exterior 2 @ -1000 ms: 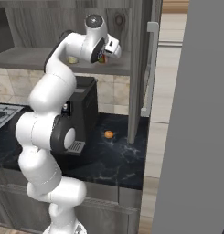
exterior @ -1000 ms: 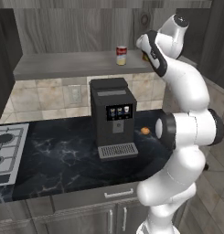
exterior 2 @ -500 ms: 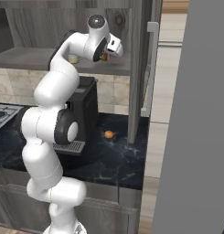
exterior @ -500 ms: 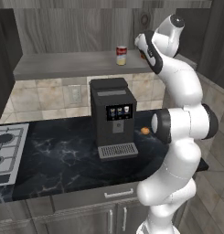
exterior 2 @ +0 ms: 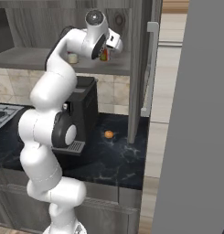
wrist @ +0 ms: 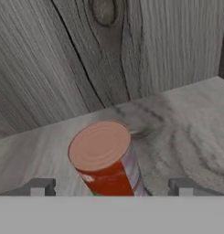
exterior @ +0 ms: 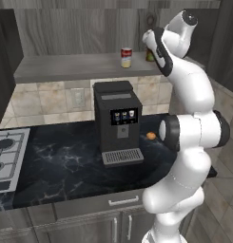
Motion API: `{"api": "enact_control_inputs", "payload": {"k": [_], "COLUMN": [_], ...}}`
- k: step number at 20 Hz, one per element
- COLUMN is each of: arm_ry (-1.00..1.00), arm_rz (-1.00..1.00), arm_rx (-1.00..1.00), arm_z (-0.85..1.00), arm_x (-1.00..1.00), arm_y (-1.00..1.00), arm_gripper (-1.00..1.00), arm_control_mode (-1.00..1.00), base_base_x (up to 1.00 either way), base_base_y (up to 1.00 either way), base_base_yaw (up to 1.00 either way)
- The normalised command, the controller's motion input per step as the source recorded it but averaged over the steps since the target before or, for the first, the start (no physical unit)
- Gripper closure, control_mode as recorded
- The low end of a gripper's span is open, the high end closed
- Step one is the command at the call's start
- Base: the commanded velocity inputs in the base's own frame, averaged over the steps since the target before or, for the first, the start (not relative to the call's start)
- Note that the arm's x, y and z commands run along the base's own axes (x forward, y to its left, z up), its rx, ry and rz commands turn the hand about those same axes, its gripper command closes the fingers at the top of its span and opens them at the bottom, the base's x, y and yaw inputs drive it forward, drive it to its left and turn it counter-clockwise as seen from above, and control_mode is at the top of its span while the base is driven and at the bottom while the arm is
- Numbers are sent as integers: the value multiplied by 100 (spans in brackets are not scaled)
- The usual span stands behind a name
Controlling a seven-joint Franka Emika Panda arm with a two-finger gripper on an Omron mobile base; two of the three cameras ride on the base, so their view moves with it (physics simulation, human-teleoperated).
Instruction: Restock the canned food cabinet by taking the new fresh canned food from the counter and placing it in the cabinet. Then, take the old canned food from the cabinet and place it on the counter.
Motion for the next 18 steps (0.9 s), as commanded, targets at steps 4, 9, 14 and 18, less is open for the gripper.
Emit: {"api": "enact_control_inputs", "payload": {"k": [4, 9, 14, 18], "arm_ry": [-33, -28, -11, 5], "arm_rz": [0, 5, 15, 13], "arm_rx": [0, 0, -5, -12], "arm_z": [59, 24, 10, 1], "arm_x": [-65, -100, -100, -90], "arm_y": [0, 1, 30, 77], "arm_gripper": [-100, -100, -100, -100], "arm_control_mode": [-100, -100, -100, -100], "base_base_x": [0, 0, 0, 0], "base_base_y": [0, 0, 0, 0], "base_base_yaw": [0, 0, 0, 0]}}
